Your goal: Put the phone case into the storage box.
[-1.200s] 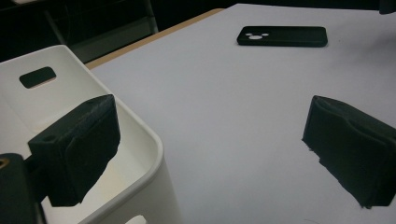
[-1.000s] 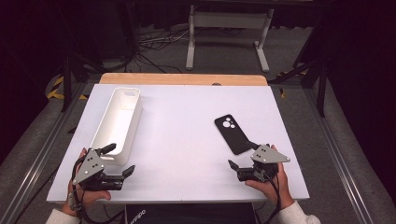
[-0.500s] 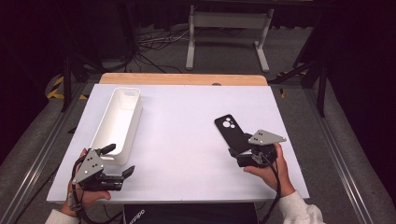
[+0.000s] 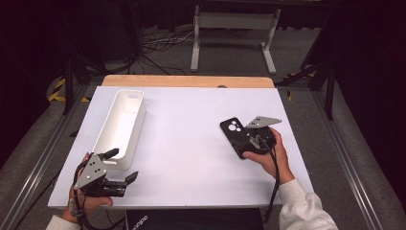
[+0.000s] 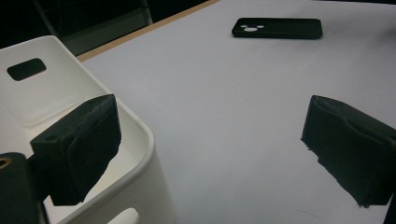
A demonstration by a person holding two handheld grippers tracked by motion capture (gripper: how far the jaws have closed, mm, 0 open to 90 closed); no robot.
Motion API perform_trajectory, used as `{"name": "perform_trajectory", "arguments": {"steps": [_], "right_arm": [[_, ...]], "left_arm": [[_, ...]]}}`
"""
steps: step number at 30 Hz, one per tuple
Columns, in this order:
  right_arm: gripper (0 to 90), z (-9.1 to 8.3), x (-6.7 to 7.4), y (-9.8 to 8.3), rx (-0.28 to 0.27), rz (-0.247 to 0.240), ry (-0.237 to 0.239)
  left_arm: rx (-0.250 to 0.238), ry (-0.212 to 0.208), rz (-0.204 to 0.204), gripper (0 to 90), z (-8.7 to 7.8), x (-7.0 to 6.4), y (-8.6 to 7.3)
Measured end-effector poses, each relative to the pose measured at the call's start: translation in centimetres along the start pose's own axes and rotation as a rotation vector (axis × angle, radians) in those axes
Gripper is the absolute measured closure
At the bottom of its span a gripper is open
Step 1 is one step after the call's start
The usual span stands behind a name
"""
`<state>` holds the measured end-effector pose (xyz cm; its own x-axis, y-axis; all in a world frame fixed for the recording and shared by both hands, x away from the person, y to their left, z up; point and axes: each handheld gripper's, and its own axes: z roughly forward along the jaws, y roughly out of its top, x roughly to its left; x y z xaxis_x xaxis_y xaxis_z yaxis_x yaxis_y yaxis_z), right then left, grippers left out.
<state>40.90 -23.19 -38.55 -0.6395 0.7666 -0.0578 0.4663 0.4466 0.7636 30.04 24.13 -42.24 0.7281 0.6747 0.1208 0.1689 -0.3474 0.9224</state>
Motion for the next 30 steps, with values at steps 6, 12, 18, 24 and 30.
{"name": "perform_trajectory", "arguments": {"steps": [6,12,18,24,30], "right_arm": [[28.0,1.3,-0.9,1.4,0.064,0.004,-0.011],[36.5,2.5,-2.2,2.4,0.105,0.015,-0.037],[40.1,3.8,-3.4,2.9,0.147,0.031,-0.054],[40.5,5.0,-4.6,3.3,0.162,0.054,-0.067],[39.7,5.3,-5.3,4.0,0.163,0.074,-0.087]], "left_arm": [[0.001,-0.005,0.000,5.4,0.0,0.0,0.0],[0.005,-0.011,-0.001,5.3,0.1,0.0,0.0],[0.004,-0.019,-0.002,5.3,0.1,0.0,0.0],[-0.004,-0.025,-0.003,5.3,0.1,-0.1,0.0],[0.004,-0.034,0.002,5.3,0.1,-0.2,0.0]]}}
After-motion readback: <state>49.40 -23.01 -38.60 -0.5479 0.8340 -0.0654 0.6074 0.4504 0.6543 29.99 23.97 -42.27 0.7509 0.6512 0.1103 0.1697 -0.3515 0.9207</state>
